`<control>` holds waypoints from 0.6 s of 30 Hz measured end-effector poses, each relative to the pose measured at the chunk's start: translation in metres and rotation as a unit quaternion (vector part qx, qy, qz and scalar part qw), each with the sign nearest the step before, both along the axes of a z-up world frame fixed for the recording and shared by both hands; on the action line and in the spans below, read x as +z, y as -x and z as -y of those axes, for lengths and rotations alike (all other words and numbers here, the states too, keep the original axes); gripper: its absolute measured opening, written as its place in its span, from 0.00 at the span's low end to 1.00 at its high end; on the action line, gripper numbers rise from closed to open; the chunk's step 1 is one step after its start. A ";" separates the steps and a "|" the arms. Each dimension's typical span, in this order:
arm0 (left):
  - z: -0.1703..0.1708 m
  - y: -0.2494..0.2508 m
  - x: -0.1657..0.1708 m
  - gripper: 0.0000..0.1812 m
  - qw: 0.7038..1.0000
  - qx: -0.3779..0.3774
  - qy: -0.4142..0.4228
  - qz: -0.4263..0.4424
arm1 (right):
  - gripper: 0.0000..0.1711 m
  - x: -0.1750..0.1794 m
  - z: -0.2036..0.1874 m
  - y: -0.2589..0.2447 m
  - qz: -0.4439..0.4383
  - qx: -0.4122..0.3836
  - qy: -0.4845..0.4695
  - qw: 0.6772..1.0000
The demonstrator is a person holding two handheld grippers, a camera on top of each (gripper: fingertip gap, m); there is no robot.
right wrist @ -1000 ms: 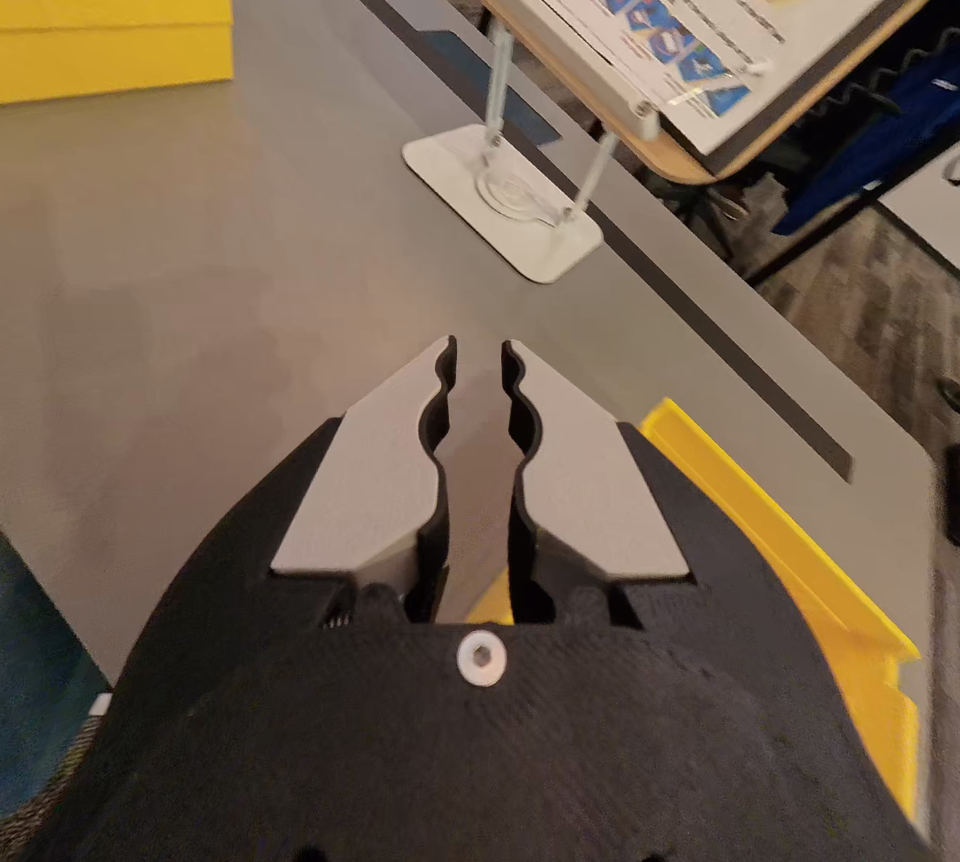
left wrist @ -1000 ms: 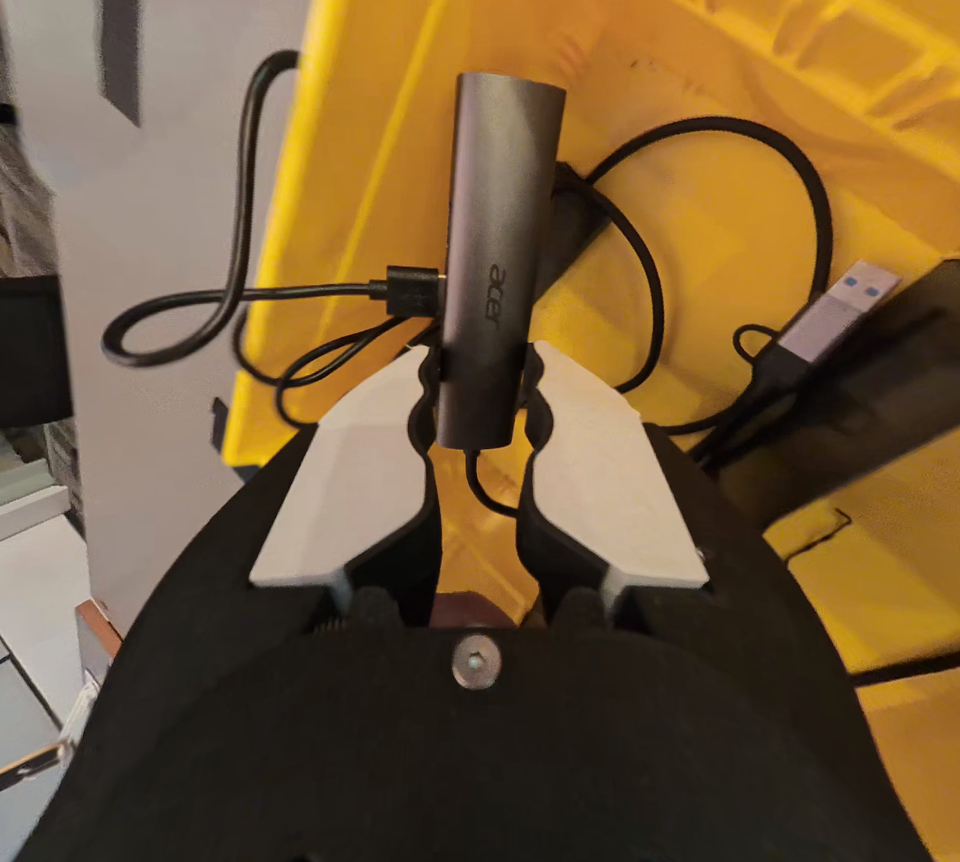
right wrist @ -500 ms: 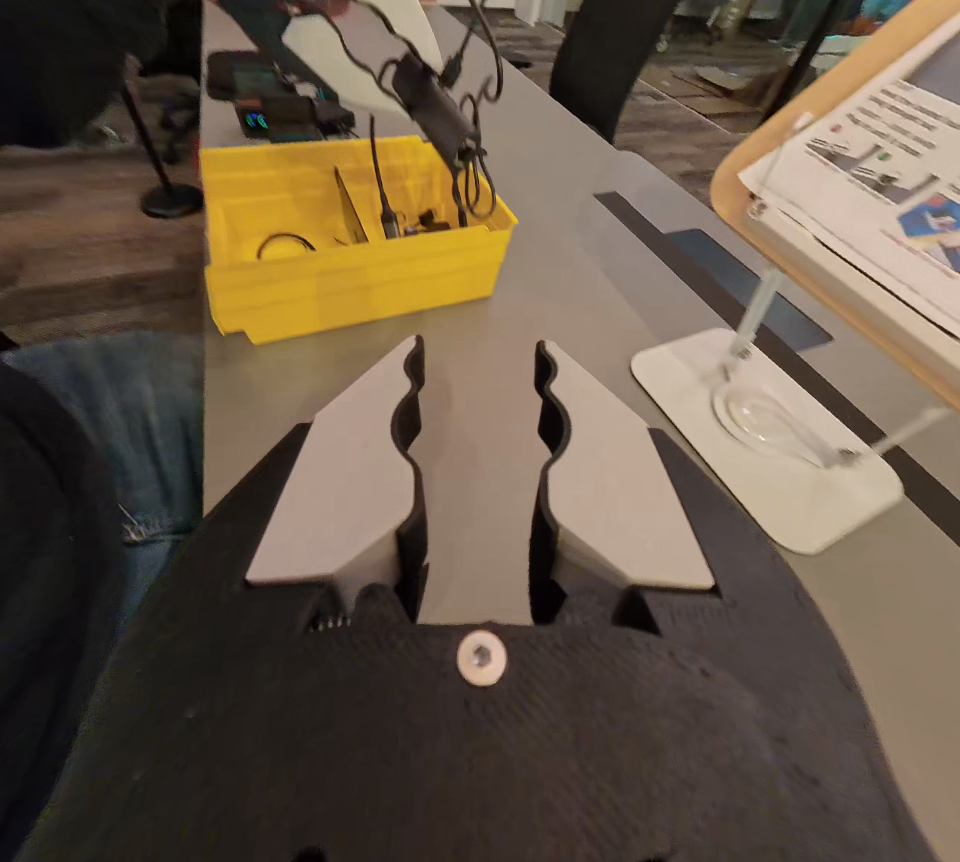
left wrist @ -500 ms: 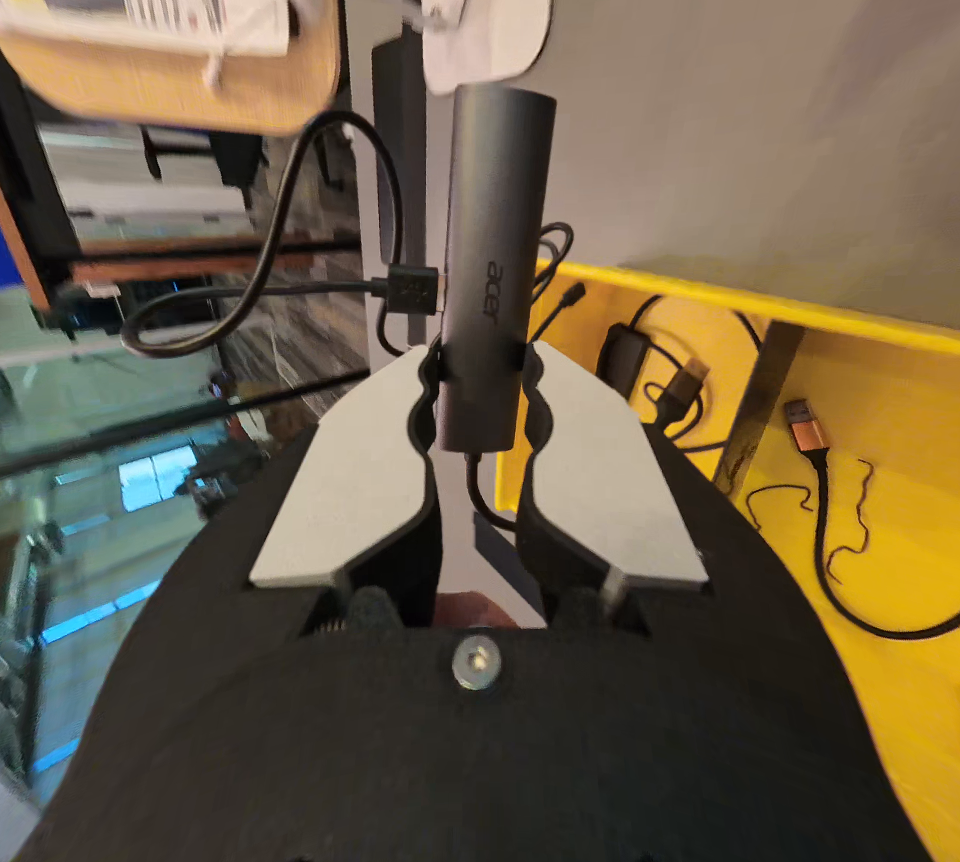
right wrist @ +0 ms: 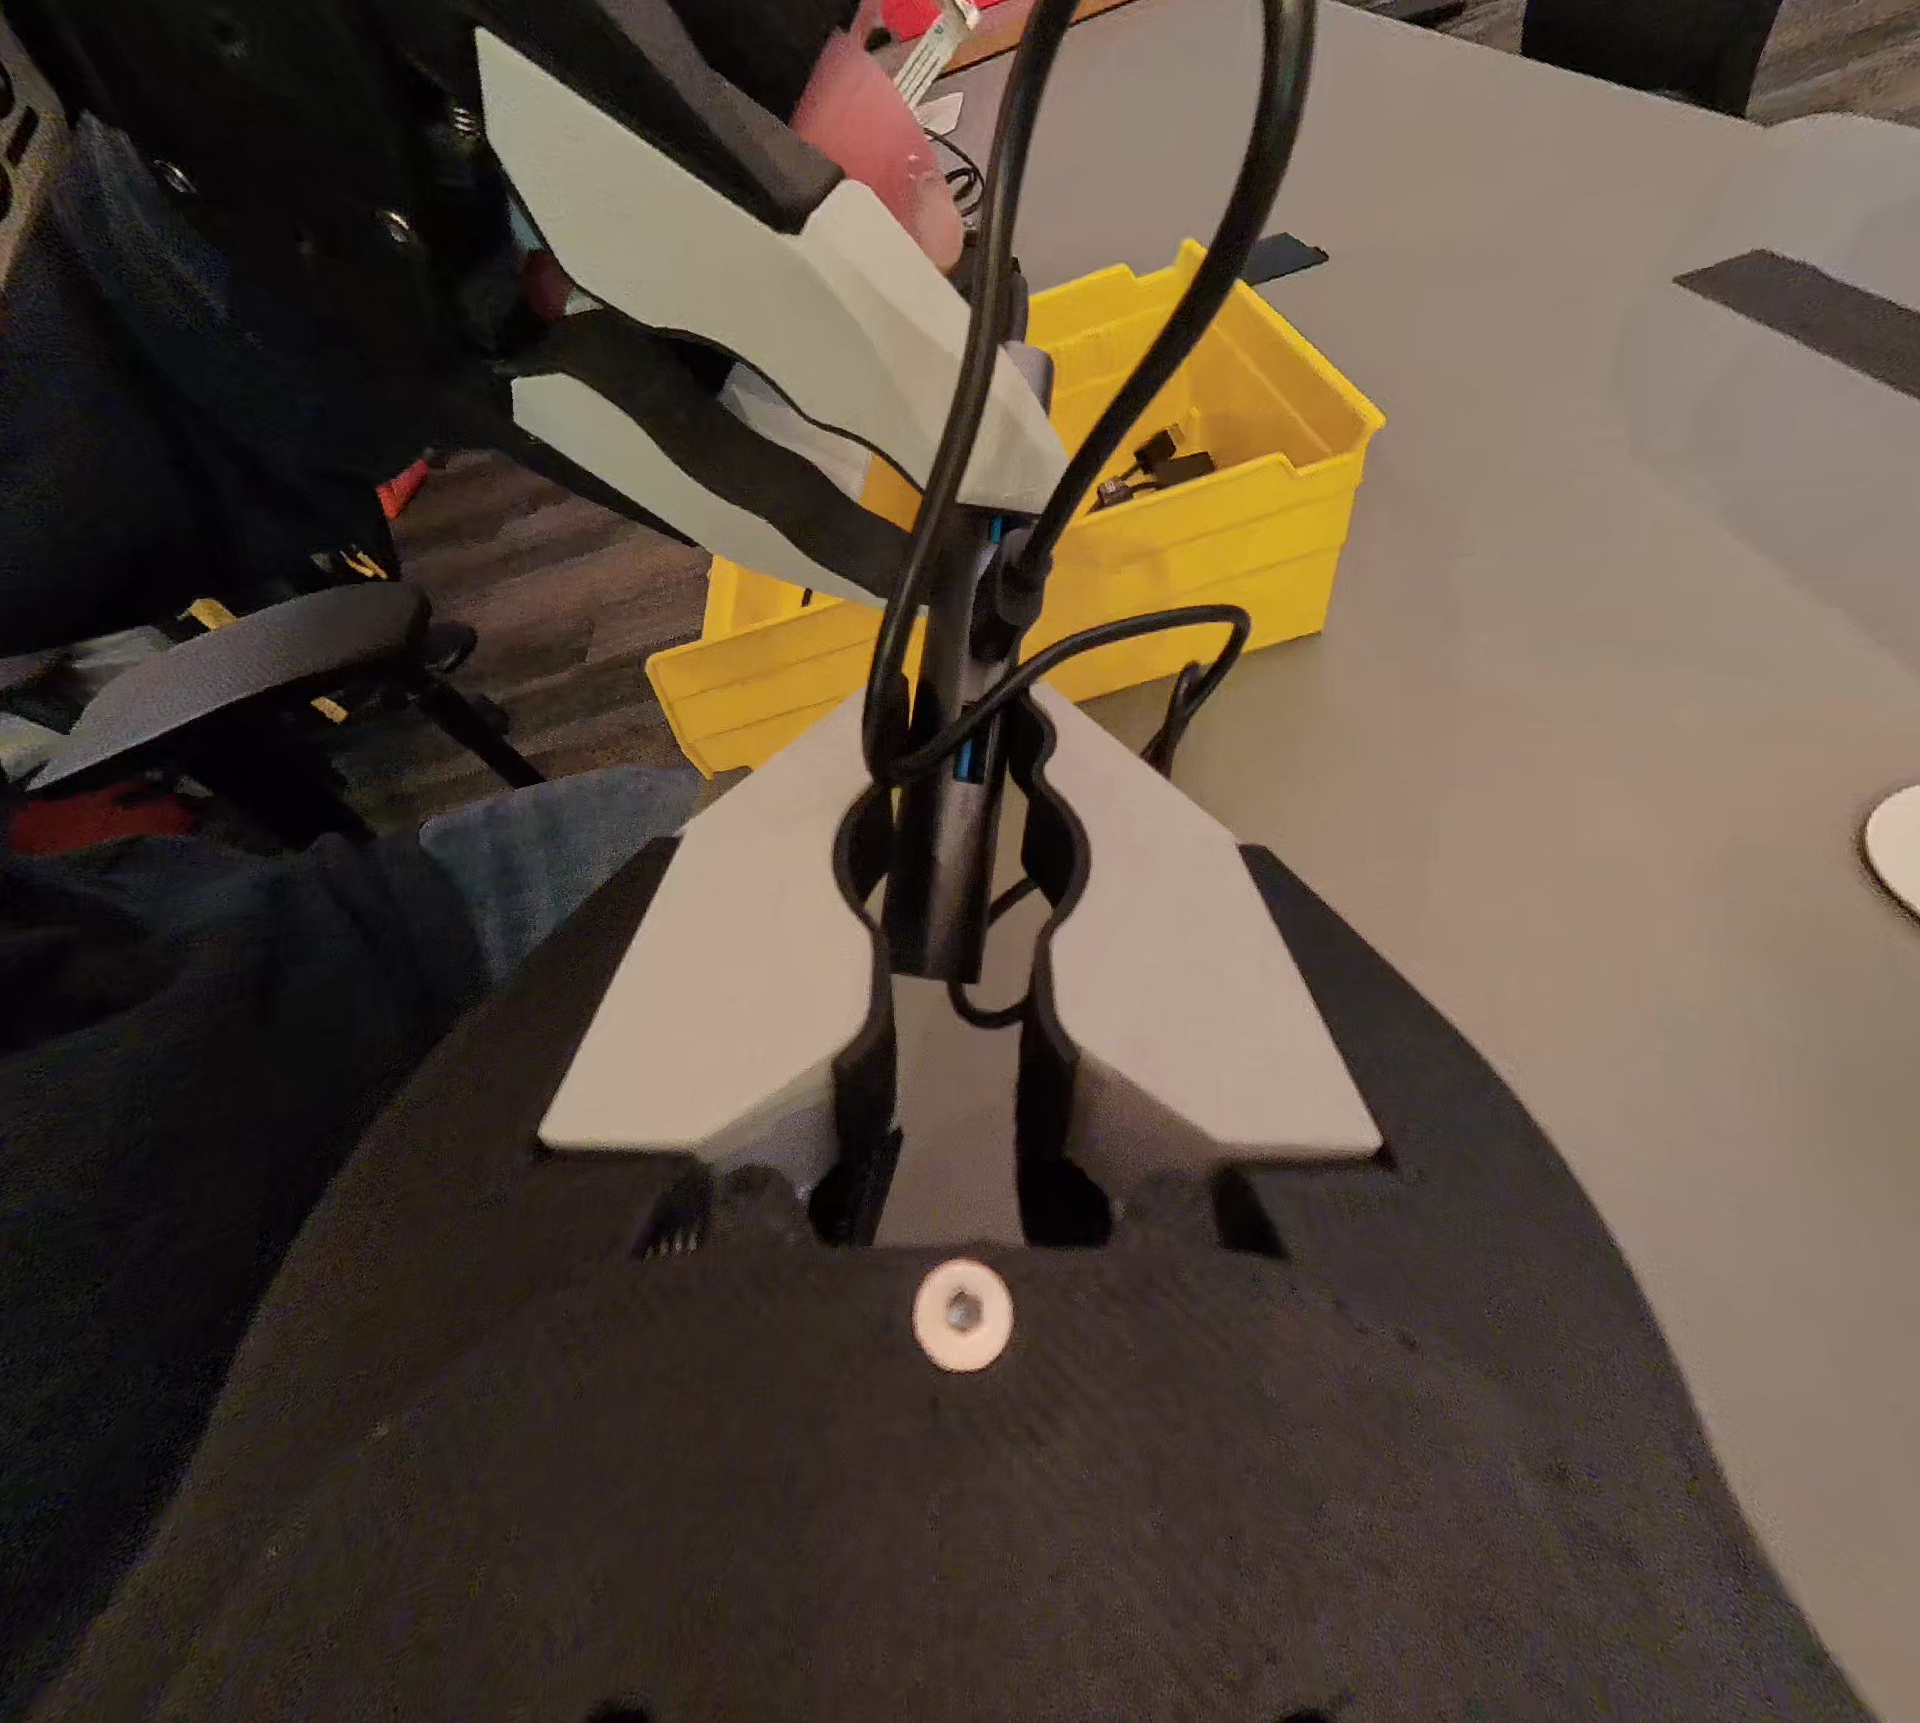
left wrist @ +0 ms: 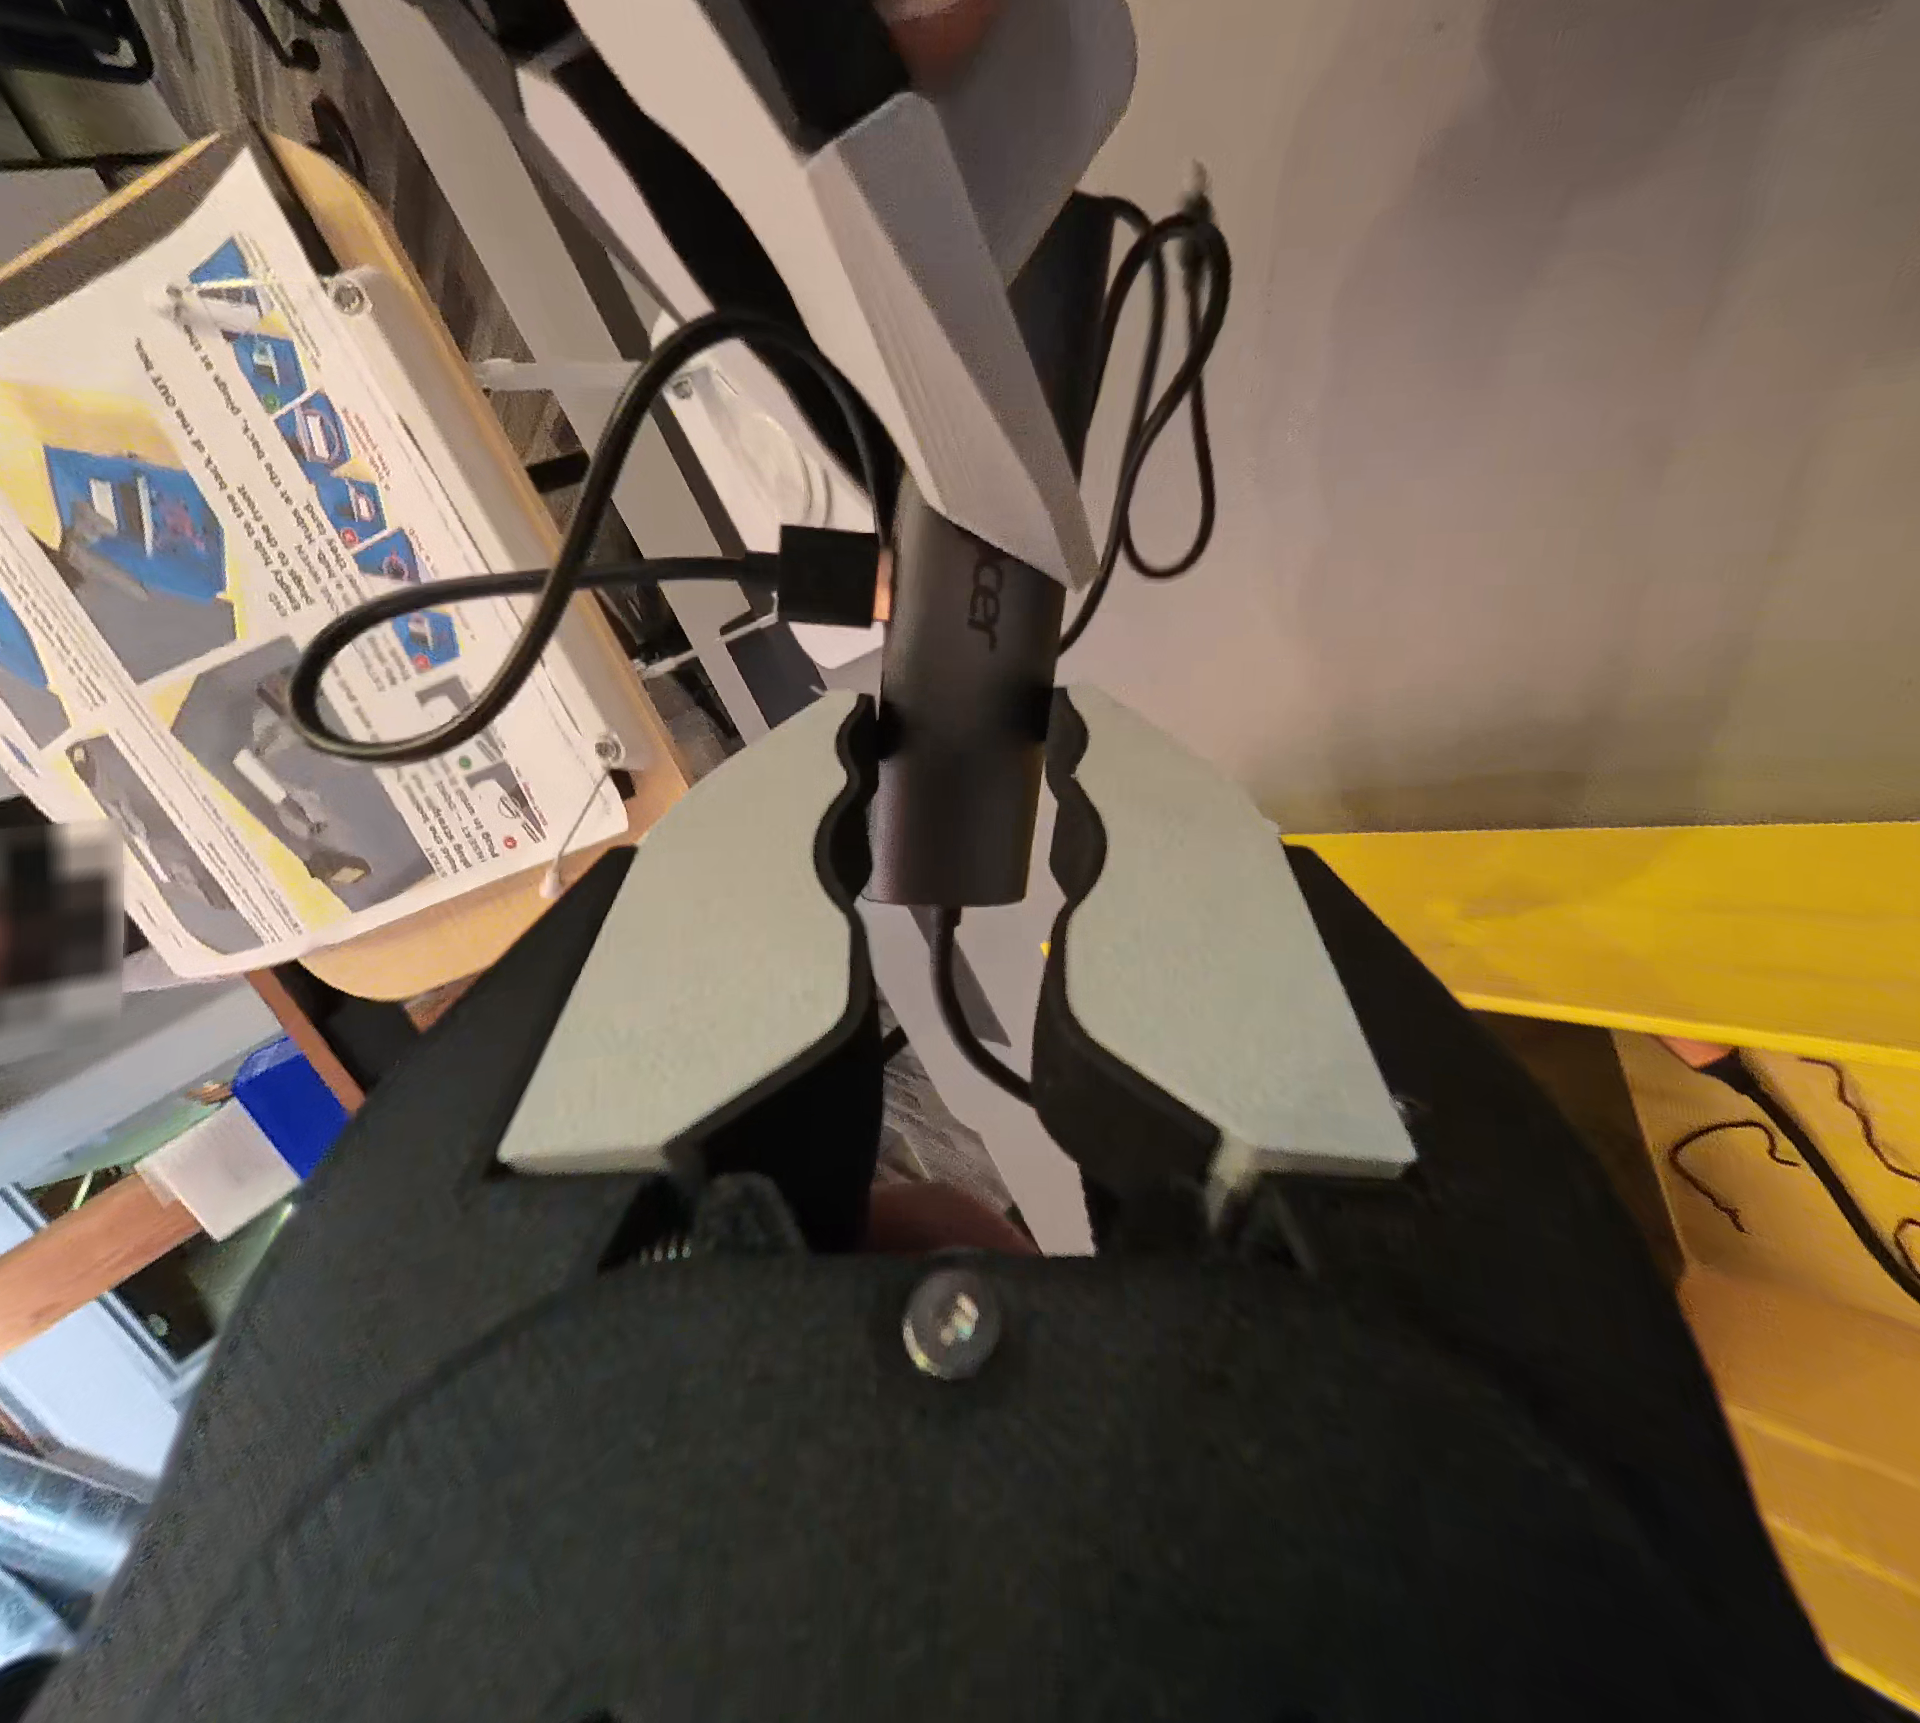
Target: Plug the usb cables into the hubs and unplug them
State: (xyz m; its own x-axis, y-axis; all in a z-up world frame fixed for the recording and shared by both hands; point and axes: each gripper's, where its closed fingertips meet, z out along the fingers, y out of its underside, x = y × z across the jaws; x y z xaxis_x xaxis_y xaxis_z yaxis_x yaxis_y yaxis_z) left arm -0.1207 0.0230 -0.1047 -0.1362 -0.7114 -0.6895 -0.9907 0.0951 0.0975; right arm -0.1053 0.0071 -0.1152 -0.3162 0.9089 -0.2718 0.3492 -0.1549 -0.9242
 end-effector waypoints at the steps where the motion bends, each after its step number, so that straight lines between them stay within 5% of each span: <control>1: -0.002 -0.002 -0.002 0.17 1.000 -0.003 0.000 0.003 | 0.09 -0.002 -0.002 -0.001 0.001 -0.004 0.005 1.000; 5: -0.019 -0.008 0.004 0.21 0.997 0.021 -0.037 0.061 | 0.08 0.003 -0.018 -0.009 -0.025 -0.043 0.059 0.997; 8: -0.031 -0.003 0.016 0.47 0.987 0.082 -0.075 0.112 | 0.08 0.005 -0.032 -0.018 -0.048 -0.075 0.106 0.990; 11: -0.032 -0.007 0.021 0.58 0.973 0.120 -0.092 0.174 | 0.08 0.012 -0.047 -0.031 -0.090 -0.108 0.157 0.977; 18: -0.037 -0.056 0.001 0.71 0.925 0.174 -0.083 0.326 | 0.08 0.031 -0.066 -0.057 -0.188 -0.159 0.251 0.936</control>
State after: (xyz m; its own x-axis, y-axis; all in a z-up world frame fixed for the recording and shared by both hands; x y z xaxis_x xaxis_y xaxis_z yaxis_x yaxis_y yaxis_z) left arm -0.0645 0.0602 -0.1034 0.5648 -0.5102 -0.6487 -0.8119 -0.2028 -0.5474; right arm -0.0483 0.0731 -0.0840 -0.2108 0.7605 -0.6142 -0.1239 -0.6440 -0.7549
